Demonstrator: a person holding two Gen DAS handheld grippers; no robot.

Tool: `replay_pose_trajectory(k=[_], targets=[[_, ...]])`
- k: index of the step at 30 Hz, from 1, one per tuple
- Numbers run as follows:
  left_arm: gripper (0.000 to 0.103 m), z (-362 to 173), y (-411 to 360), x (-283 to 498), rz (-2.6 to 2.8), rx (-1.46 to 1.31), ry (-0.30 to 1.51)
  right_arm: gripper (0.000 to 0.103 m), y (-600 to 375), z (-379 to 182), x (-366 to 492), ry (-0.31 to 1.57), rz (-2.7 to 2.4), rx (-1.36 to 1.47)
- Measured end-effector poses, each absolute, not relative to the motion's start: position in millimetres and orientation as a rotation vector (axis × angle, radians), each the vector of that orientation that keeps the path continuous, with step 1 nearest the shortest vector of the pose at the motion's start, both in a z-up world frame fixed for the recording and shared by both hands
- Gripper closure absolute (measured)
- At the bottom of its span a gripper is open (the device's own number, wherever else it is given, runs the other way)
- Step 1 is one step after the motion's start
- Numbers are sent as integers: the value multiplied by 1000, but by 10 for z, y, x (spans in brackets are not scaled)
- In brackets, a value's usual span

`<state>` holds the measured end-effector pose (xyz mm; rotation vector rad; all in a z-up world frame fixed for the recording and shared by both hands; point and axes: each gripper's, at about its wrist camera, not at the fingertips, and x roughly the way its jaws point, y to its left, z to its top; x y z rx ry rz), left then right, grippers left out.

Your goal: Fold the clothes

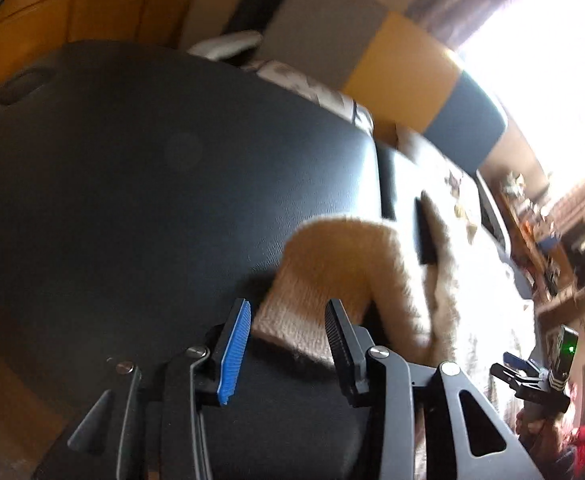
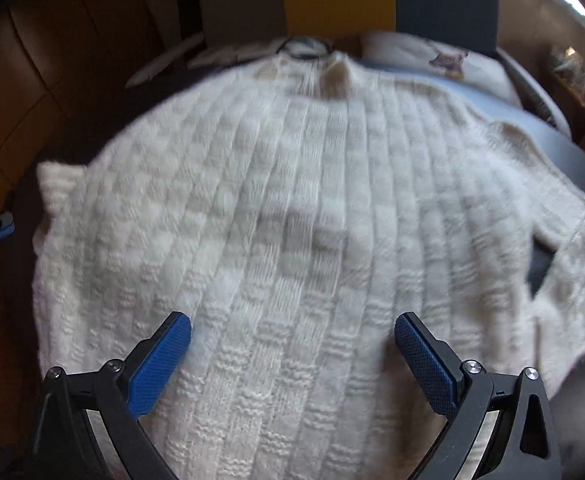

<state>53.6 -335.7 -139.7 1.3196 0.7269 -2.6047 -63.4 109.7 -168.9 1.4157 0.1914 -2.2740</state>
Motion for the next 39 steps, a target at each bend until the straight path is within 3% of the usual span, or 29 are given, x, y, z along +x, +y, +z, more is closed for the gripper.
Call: replay_pose_trajectory(k=[7,8,9,10,16,20,23,24,26,29,33,36,39], targets=[[62,-1687,-3172,184,-2602,1470,616,0,969,-1812,-578,254,-2296,1374],[66,-1678,-3083,158,-2641,1487,598,0,956,-1821,-573,253,-2300,1368],[93,-1667,-3017,142,-2673,1502,621,0,949,-1825,-568,254,-2305,1364],[98,-1650,-3028,128,-2676,1509,672,0,935,-1827,-566,257,-2309,1367],[98,-823,-4079,473,-2672,968,1045,0,791,-1849,-661,260,-2303,1438],[99,-752,-4638,624,-2477,987,847,0,664,-1886,-698,261,-2334,1443],[95,-1027,-4965,721,-2241,1126,830,0,597,-1912,-702,257,-2348,1432],[89,-1076,-5024,816,-2214,1125,880,0,583,-1917,-700,255,-2350,1429],[89,-1083,-5052,1000,-2216,1079,971,0,568,-1925,-678,252,-2351,1422],[84,-905,-4667,986,-2441,1088,877,0,542,-1942,-667,250,-2355,1413],[79,-890,-3687,445,-2743,1410,543,0,633,-1976,-659,248,-2358,1399],[78,-1060,-2994,149,-2769,1622,334,0,805,-1907,-620,247,-2358,1385],[78,-1351,-2790,-87,-2642,1752,233,0,865,-1843,-587,246,-2353,1379]])
